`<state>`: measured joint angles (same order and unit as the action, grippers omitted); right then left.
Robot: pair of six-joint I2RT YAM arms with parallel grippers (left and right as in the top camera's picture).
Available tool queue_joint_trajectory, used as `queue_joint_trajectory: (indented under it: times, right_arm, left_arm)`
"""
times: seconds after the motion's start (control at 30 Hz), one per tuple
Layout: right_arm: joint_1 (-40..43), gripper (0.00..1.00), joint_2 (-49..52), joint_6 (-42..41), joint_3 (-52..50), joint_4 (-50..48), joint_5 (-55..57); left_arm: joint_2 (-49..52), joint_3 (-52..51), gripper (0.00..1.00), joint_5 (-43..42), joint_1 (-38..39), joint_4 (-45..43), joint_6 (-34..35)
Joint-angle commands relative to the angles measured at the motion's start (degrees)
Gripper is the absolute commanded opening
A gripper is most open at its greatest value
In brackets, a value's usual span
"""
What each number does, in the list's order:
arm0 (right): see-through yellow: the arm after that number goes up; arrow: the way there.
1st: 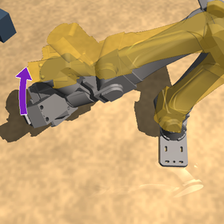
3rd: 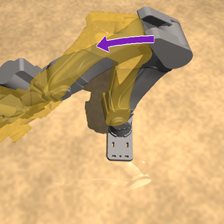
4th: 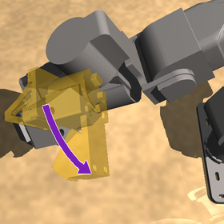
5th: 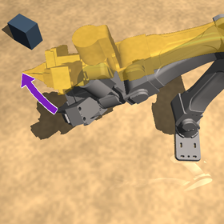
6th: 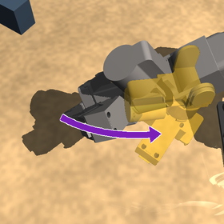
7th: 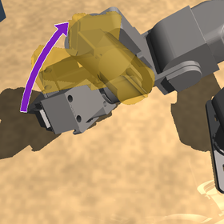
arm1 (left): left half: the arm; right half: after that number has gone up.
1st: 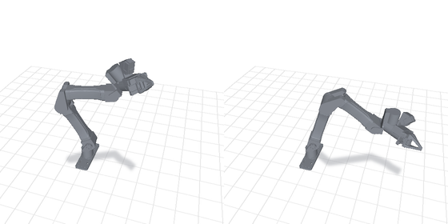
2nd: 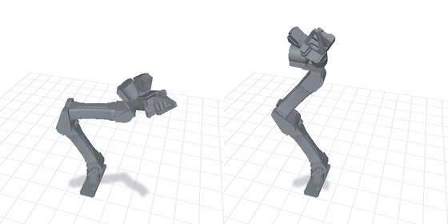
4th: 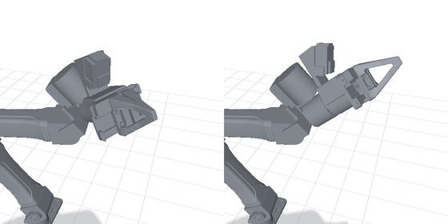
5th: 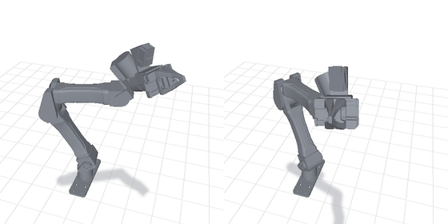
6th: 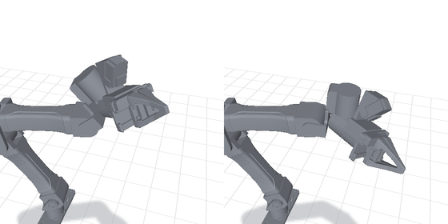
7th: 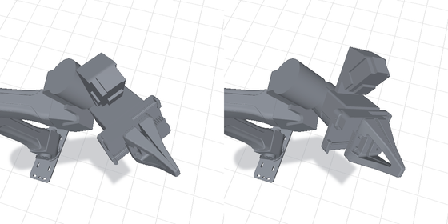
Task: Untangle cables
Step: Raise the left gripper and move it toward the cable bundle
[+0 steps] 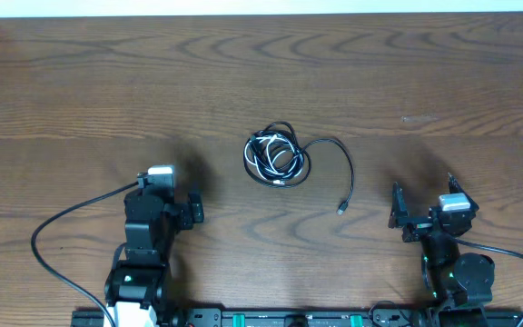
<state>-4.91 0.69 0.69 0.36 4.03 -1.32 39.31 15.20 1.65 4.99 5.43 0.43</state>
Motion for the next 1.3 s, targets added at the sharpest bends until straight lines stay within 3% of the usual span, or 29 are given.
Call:
queue_joint_trajectory:
  times: [0.0, 1.27]
  right_arm:
    - [-0.4, 0.99, -0.3, 0.7, 0.0, 0.2, -0.3]
    - [-0.4, 0.99, -0.3, 0.7, 0.0, 0.2, -0.3]
  left_arm:
    - [2.1, 2.6, 0.93, 0.3, 0.2, 0.9, 0.8]
    - [21.5, 18.0, 0.94, 0.2, 0.2, 18.9, 1.8]
